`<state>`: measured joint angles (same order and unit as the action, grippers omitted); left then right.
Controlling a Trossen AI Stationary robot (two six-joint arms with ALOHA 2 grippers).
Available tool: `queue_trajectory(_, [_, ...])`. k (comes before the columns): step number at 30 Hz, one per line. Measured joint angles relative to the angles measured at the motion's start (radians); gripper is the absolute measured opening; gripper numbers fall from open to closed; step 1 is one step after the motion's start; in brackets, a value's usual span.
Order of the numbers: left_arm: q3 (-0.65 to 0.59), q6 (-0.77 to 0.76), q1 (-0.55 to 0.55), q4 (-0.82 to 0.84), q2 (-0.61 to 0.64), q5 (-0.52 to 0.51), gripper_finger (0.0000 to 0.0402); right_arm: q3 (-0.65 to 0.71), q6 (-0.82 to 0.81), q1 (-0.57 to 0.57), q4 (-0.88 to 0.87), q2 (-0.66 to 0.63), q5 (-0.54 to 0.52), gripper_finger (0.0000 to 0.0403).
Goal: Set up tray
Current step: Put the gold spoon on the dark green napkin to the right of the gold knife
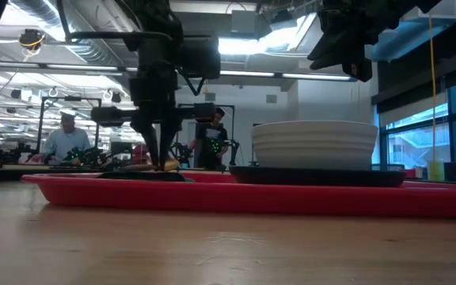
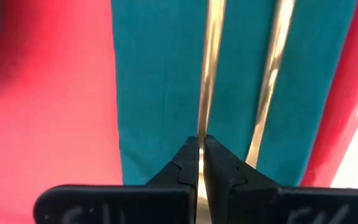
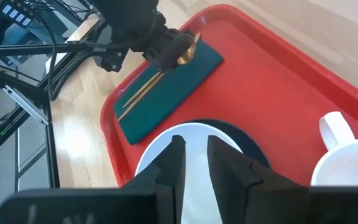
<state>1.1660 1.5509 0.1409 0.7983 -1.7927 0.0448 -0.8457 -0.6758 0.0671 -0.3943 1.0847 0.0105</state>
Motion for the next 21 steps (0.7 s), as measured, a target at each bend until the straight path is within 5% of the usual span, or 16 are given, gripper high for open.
queue_trajectory(21, [0.000,0.023,0.038,-0.002,0.000,0.040,0.0004,0.000,0.001,0.000,0.000,0.000,0.000,0.0071])
